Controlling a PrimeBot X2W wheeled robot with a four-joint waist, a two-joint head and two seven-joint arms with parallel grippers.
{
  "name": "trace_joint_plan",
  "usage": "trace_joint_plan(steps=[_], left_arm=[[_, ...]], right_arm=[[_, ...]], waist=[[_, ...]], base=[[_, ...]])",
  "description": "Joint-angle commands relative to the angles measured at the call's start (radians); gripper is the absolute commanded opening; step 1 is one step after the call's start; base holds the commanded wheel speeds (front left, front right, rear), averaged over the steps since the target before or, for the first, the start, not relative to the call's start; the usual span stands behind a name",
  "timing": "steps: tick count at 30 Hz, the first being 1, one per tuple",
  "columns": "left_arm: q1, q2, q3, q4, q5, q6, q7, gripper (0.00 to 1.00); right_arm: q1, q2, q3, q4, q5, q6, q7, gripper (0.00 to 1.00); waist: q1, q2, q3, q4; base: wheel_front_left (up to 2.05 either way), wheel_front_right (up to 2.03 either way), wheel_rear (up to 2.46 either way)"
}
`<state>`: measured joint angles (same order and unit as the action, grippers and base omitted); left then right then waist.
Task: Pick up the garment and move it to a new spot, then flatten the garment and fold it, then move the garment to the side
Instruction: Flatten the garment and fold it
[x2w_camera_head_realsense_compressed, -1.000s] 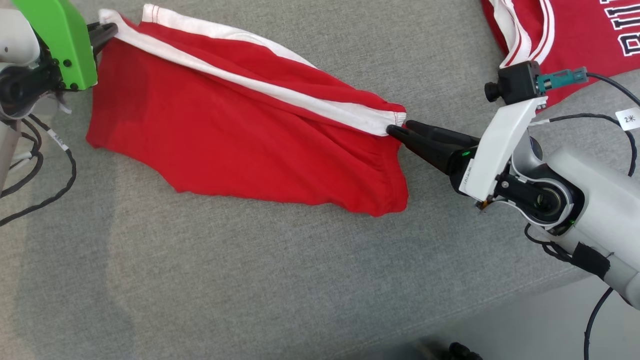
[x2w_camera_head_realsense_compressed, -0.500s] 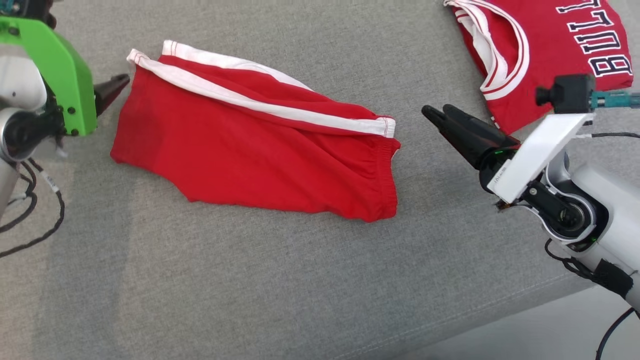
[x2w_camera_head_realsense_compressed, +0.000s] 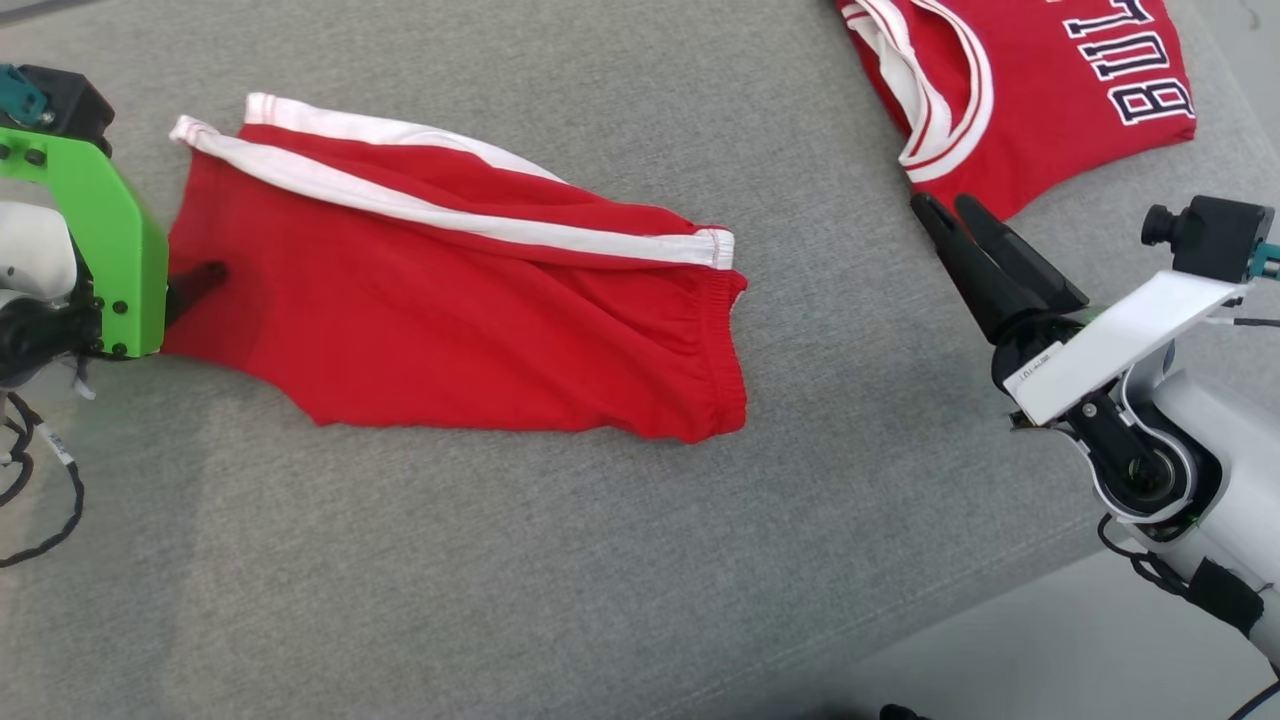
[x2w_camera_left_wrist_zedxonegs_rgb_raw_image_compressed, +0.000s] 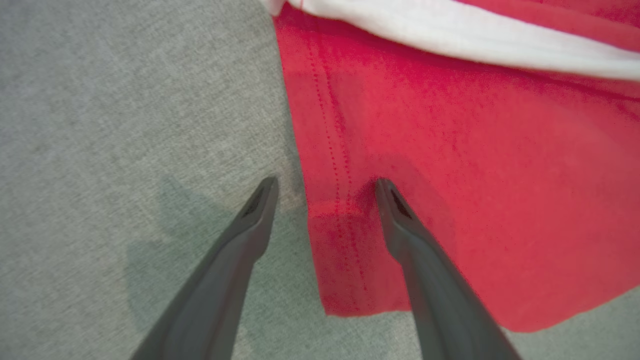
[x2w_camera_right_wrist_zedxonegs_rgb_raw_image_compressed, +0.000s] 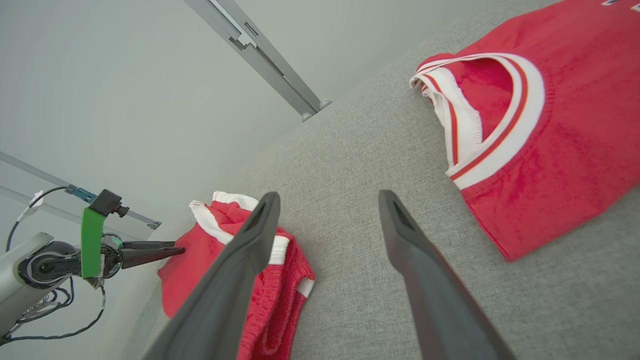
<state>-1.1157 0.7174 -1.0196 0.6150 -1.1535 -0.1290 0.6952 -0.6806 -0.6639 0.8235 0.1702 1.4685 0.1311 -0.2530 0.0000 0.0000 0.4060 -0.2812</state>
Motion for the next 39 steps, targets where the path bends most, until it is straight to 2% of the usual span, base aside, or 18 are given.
trace_joint_plan(steps=[1,5,14,15,16,18,19,31,39], left_arm=[[-0.002,0.001,-0.005,0.000,-0.023,-0.003,0.015,1.00],[-0.007,0.005,-0.027,-0.020,-0.054,-0.003,0.051,1.00],[-0.034,-0.006,-0.043,-0.030,-0.073,-0.003,0.012,1.00],[-0.034,-0.010,-0.048,-0.029,-0.079,-0.003,0.016,0.91],[-0.035,-0.012,-0.052,-0.027,-0.080,-0.003,0.020,0.73],[-0.036,-0.015,-0.063,-0.022,-0.084,-0.003,0.024,0.15],[-0.039,-0.014,-0.071,-0.015,-0.077,-0.003,0.022,0.00],[-0.021,-0.031,-0.101,-0.008,-0.117,-0.003,-0.013,0.00],[0.019,-0.021,-0.115,-0.019,-0.181,0.001,0.065,0.00]], right_arm=[[0.020,0.009,-0.011,0.007,-0.004,-0.001,-0.007,1.00],[0.047,0.019,-0.026,0.022,-0.009,-0.001,-0.011,1.00],[0.065,0.045,-0.035,0.025,-0.023,-0.001,-0.011,1.00],[0.064,0.046,-0.033,0.025,-0.023,-0.001,-0.011,1.00],[0.063,0.047,-0.032,0.025,-0.024,-0.001,-0.011,1.00],[0.061,0.047,-0.028,0.029,-0.025,-0.001,-0.011,1.00],[0.060,0.046,-0.027,0.031,-0.026,-0.001,-0.011,1.00],[0.080,0.034,-0.009,0.058,-0.025,-0.001,-0.010,1.00],[0.114,0.019,0.018,0.080,-0.007,-0.001,0.008,1.00]], waist=[[0.0000,0.0000,0.022,-0.026],[0.0000,0.0000,0.027,-0.037],[0.0000,0.0000,0.034,-0.049],[0.0000,0.0000,0.037,-0.049],[0.0000,0.0000,0.038,-0.049],[0.0000,0.0000,0.039,-0.047],[0.0000,0.0000,0.039,-0.046],[0.0000,0.0000,-0.075,0.031],[0.0000,0.0000,-0.177,0.115]], base=[[0.00,0.00,0.00],[0.00,0.00,0.00],[0.00,0.00,0.00],[0.00,0.00,0.00],[0.00,0.00,0.00],[0.00,0.00,0.00],[0.00,0.00,0.00],[0.00,0.00,0.00],[0.00,0.00,0.00]])
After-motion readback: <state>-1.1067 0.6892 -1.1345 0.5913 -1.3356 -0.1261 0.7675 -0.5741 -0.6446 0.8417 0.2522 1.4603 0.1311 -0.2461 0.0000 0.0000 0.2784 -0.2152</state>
